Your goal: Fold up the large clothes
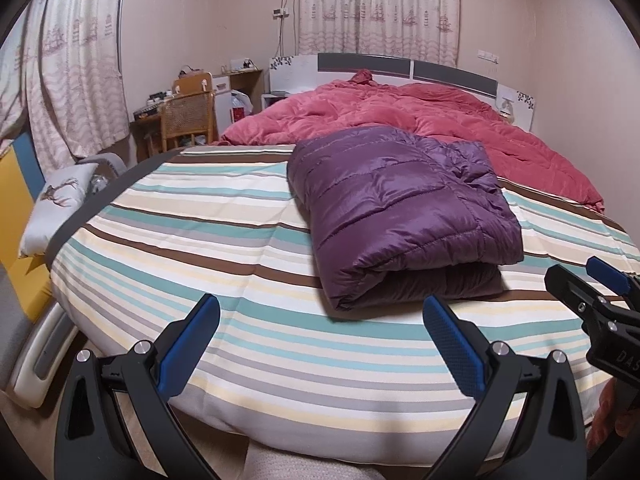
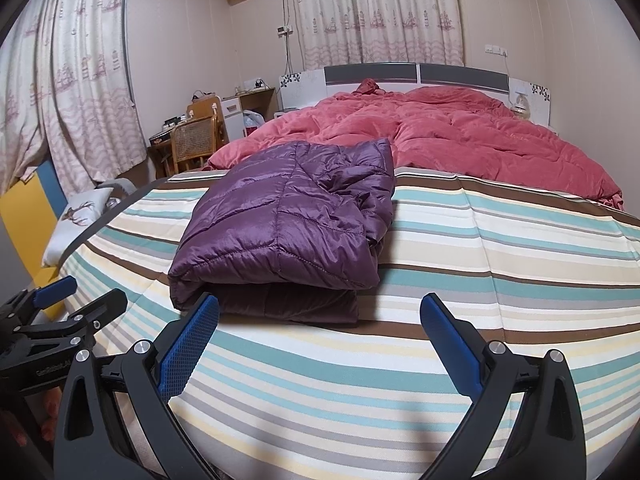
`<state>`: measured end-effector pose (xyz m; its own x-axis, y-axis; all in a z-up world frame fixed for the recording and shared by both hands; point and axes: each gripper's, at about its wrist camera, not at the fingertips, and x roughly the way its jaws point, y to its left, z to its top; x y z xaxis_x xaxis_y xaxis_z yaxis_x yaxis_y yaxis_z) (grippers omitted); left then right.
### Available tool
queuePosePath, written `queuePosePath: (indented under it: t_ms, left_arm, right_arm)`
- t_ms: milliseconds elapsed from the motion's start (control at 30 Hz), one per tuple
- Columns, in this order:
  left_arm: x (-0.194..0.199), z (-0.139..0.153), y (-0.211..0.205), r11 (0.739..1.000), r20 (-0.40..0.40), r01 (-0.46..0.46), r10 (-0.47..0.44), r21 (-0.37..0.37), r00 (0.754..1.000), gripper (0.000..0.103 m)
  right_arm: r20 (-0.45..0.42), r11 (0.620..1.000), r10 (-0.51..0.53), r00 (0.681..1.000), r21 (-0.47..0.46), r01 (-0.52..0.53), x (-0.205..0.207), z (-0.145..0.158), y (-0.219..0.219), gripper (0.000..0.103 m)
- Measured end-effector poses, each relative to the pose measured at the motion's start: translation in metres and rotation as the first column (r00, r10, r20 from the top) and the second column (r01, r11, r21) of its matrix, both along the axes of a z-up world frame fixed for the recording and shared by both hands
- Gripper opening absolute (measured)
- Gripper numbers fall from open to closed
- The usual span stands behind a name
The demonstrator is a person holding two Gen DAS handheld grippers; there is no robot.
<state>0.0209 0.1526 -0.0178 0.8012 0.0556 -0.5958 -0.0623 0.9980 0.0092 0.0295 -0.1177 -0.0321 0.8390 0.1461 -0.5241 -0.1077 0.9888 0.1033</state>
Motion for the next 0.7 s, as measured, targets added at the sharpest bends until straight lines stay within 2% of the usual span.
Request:
queuePosePath:
  t_ms: [333,700]
  left_arm:
    - [-0.0033,-0.0017,-0.0054,0.999,-0.012,0.014,-0.013,0.037,1.000,0.101]
    - [0.0026,-0.0083,-0.0022,0.999,-0.064,0.043,-0.045,-0.028,0.997,0.101]
  right_arm:
    - [-0.003,1.000,-0.001,1.000,0.005,0.001,-0.0004,-0.0013,0.0018,0.100]
    - [-0.020,1.000,-0.004,1.000,0.010,0.004,0.0040,-0.0053,-0.0006,0.100]
